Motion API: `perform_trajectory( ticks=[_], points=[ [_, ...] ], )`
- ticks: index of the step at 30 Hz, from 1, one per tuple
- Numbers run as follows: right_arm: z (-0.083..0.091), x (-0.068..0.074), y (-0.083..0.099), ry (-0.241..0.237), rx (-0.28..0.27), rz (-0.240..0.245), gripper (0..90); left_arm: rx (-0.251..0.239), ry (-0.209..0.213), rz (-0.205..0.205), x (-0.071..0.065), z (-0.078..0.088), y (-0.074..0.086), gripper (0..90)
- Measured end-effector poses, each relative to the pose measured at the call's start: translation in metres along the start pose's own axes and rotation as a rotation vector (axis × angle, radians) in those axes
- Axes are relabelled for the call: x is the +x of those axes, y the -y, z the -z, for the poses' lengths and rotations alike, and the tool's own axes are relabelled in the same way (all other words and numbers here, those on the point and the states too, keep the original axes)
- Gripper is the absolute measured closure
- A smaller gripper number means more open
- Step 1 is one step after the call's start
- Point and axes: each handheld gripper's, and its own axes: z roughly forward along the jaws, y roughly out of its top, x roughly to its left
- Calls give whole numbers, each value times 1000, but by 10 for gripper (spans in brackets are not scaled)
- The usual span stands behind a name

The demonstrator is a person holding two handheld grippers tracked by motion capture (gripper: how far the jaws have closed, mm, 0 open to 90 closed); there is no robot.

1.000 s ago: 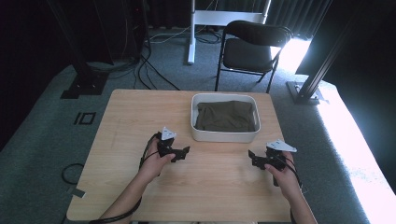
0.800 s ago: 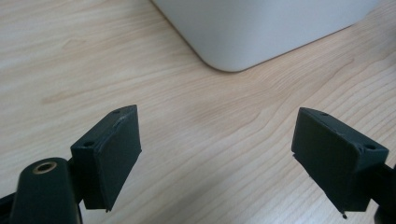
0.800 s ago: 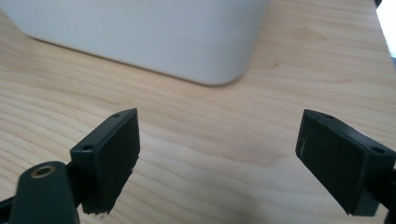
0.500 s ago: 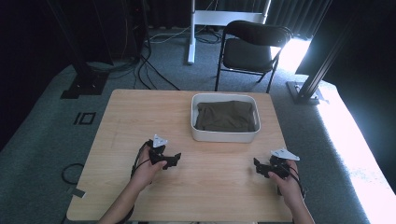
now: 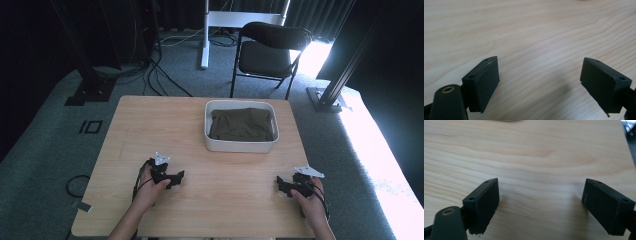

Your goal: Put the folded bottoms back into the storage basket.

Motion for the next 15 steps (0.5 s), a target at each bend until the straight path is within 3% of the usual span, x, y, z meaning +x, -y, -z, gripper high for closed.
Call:
perform_trajectory(
  ticks=[5,10,12,15],
  points=[
    [0,-2,1,32,11,-21,138,-18,-48,28,4,2,5,173],
    [-1,-2,0,40,15,-34,121,-16,-141,-16,-1,1,9,173],
    [-1,-2,0,40,15,-34,121,-13,-154,-17,-3,0,9,162],
    [-1,-2,0,41,15,-34,121,-10,-191,20,-8,-1,8,149]
  ],
)
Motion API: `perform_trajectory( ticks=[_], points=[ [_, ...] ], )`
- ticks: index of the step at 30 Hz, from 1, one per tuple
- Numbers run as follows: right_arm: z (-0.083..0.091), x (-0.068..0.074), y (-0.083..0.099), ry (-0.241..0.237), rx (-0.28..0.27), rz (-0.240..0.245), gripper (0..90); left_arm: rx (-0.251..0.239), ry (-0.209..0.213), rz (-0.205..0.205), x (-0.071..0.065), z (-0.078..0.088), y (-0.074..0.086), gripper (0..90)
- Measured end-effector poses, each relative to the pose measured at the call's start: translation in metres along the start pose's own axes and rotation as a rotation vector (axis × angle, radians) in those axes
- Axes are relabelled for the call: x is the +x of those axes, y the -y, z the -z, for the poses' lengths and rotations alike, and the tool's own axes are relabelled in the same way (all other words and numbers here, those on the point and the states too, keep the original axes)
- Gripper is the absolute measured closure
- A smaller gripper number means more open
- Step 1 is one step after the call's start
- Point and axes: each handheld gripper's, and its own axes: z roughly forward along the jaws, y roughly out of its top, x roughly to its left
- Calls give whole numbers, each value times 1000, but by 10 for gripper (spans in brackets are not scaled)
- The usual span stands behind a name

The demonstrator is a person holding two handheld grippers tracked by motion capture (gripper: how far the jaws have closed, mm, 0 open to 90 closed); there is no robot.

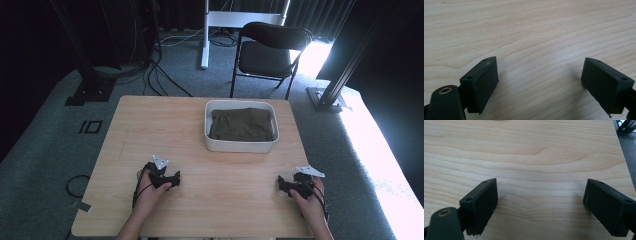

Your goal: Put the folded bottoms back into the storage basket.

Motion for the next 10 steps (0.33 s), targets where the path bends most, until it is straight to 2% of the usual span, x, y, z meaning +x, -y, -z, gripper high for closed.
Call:
perform_trajectory(
  ticks=[3,10],
  points=[
    [0,0,0,0,0,1,121,6,-33,39,-3,-1,0,110],
    [0,0,0,0,0,0,121,10,-43,48,-5,-2,-1,96]
  ],
)
